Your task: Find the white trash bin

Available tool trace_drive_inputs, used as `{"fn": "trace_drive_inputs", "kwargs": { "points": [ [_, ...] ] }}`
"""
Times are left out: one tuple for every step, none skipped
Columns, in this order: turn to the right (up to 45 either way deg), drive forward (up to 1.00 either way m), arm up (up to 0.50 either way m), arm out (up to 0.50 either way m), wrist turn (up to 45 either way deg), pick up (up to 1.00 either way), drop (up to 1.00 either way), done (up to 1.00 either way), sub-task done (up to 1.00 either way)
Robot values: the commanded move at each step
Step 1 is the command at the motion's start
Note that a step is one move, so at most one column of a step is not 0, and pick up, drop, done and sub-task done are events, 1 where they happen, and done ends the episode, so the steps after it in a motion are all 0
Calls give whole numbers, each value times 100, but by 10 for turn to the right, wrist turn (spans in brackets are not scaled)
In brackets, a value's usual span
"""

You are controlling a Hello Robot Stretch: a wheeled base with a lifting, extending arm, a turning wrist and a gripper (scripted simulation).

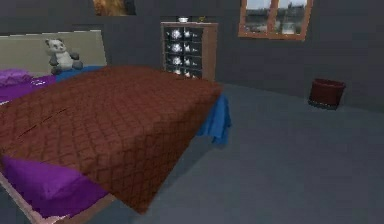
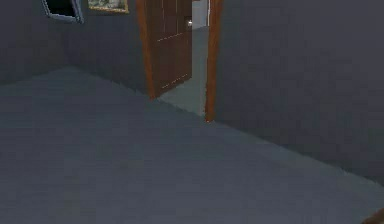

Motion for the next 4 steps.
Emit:
{"fn": "trace_drive_inputs", "kwargs": {
  "points": [
    [-450, 0, 0, 0, 0, 0, 0, 0, 0],
    [-450, 0, 0, 0, 0, 0, 0, 0, 0],
    [-90, 0, 0, 0, 0, 0, 0, 0, 0],
    [0, 40, 0, 0, 0, 0, 0, 0, 0]
  ]
}}
